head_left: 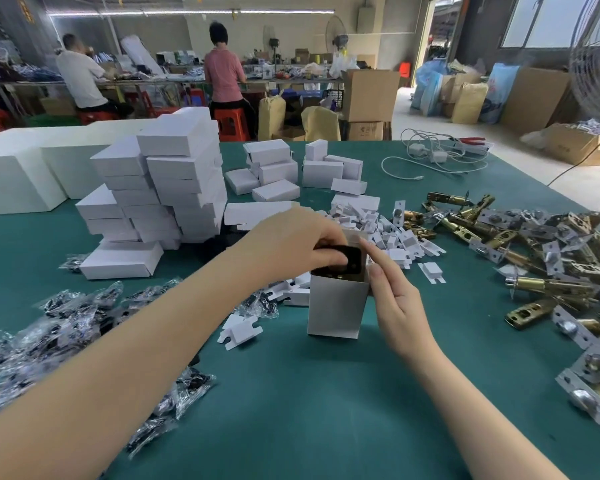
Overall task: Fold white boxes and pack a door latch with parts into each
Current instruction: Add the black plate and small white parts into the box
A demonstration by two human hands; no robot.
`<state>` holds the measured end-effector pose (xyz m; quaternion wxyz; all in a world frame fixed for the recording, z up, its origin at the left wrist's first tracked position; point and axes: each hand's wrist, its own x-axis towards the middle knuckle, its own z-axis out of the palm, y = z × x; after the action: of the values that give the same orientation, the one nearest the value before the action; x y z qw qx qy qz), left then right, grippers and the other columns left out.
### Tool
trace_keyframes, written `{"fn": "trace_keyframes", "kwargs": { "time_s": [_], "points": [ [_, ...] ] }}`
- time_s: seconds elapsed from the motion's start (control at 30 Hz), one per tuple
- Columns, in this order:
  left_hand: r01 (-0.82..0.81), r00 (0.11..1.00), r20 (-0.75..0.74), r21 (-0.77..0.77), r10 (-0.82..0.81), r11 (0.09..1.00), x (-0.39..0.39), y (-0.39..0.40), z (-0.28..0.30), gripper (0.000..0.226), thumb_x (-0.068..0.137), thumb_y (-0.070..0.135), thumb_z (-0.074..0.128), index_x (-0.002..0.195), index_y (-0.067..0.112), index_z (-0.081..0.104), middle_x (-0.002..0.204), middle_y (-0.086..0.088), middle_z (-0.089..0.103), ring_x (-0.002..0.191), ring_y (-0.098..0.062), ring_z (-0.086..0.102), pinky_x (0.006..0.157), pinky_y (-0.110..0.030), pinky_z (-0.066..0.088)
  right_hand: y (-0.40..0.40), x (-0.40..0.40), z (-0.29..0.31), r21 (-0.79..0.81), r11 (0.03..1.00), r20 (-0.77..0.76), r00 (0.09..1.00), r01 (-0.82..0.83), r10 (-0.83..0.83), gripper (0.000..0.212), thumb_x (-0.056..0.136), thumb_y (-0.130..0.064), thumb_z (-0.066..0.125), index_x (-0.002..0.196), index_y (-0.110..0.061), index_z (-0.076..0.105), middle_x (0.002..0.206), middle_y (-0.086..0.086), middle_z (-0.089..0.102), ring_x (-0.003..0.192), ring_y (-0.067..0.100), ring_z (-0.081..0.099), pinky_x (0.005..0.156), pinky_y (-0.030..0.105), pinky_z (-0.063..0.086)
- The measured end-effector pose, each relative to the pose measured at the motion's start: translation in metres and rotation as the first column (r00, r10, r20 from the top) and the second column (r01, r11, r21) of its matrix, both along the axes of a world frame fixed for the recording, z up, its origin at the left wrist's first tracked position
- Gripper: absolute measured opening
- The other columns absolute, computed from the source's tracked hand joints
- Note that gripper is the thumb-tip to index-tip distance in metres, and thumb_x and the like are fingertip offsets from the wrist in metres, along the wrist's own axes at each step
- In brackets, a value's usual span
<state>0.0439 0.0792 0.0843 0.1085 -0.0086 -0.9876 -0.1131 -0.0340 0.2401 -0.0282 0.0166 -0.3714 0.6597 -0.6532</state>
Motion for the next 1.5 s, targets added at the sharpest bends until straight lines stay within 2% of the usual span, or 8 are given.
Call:
{"fn": "trace_keyframes", "kwargs": {
  "time_s": [0.43,0.93,1.0,1.1,1.2,1.3,1.4,1.5],
  "points": [
    [0.106,0.978,0.174,0.062,-0.115,0.992,0.001,0.008,0.0,0.01,0.094,0.028,0.062,0.1,0.024,0.069,0.071,0.02,0.06,0.069,0.01,0.054,0.062,-0.007,0.039,0.001,0.001,0.002,0.045,0.999,-0.026,1.0,0.009,-0.008,0.039,0.103,-0.019,0.042,0.125,-0.051,0.048,0.122,-0.047,0.051,0.121,-0.018,0.044,0.094,-0.001,0.03],
    [0.109,0.962,0.263,-0.119,-0.074,0.987,0.0,0.015,-0.003,0.025,0.101,0.029,0.047,0.112,0.026,0.07,0.097,0.008,0.07,0.085,-0.01,0.059,0.078,-0.028,0.045,0.002,0.002,0.003,0.088,0.995,-0.033,0.999,0.042,-0.039,0.039,0.098,-0.035,0.04,0.119,-0.067,0.047,0.123,-0.036,0.056,0.116,-0.011,0.05,0.091,0.003,0.035],
    [0.096,0.979,0.188,-0.1,-0.076,0.99,0.005,0.015,-0.005,0.025,0.1,0.03,0.048,0.114,0.031,0.069,0.094,0.013,0.07,0.08,-0.004,0.057,0.075,-0.026,0.046,0.003,0.002,0.002,0.091,0.995,-0.029,0.999,0.04,-0.037,0.038,0.1,-0.033,0.041,0.121,-0.063,0.047,0.116,-0.035,0.06,0.11,-0.01,0.052,0.09,0.005,0.036],
    [0.075,0.983,-0.179,0.213,-0.036,0.974,0.023,0.002,-0.008,0.019,0.097,0.031,0.056,0.108,0.033,0.071,0.094,0.017,0.071,0.085,-0.001,0.061,0.074,-0.014,0.047,0.002,0.003,0.003,0.084,0.996,-0.041,0.999,0.029,-0.026,0.037,0.102,-0.028,0.04,0.124,-0.057,0.047,0.114,-0.046,0.055,0.111,-0.019,0.049,0.089,0.0,0.033],
    [-0.143,0.905,-0.348,0.298,0.247,0.944,0.046,-0.034,-0.019,0.013,0.094,0.035,0.056,0.103,0.037,0.065,0.086,0.015,0.067,0.077,-0.002,0.062,0.07,-0.016,0.048,0.001,0.004,0.002,0.06,0.998,-0.036,0.999,0.02,-0.018,0.037,0.099,-0.035,0.039,0.126,-0.059,0.046,0.114,-0.048,0.054,0.115,-0.021,0.047,0.09,-0.002,0.031],
    [-0.538,0.835,-0.066,0.115,0.547,0.835,0.071,-0.09,-0.034,0.027,0.093,0.03,0.058,0.12,0.025,0.062,0.098,0.006,0.065,0.086,-0.013,0.059,0.08,-0.031,0.047,0.002,0.005,-0.008,0.124,0.992,-0.031,0.999,-0.013,0.017,0.06,0.092,-0.035,0.06,0.128,-0.072,0.029,0.078,-0.032,0.061,0.079,-0.007,0.058,0.071,0.003,0.041],
    [-0.679,0.652,0.3,-0.176,0.696,0.712,0.096,-0.134,-0.047,0.044,0.096,0.034,0.056,0.135,0.017,0.054,0.131,-0.007,0.059,0.114,-0.023,0.057,0.097,-0.033,0.045,0.0,0.005,-0.023,0.222,0.972,-0.04,0.996,-0.071,0.081,0.105,0.08,-0.019,0.08,0.129,-0.075,0.007,0.101,-0.031,0.065,0.097,-0.004,0.062,0.081,0.004,0.043],
    [-0.656,0.553,0.478,-0.255,0.683,0.71,0.109,-0.151,-0.06,0.054,0.097,0.046,0.052,0.143,0.017,0.046,0.144,-0.004,0.051,0.128,-0.021,0.051,0.104,-0.029,0.041,-0.002,0.001,-0.03,0.204,0.977,-0.037,0.997,-0.061,0.07,0.108,0.079,-0.014,0.081,0.126,-0.075,0.006,0.107,-0.02,0.065,0.097,-0.002,0.064,0.08,0.007,0.044]
  ]
}}
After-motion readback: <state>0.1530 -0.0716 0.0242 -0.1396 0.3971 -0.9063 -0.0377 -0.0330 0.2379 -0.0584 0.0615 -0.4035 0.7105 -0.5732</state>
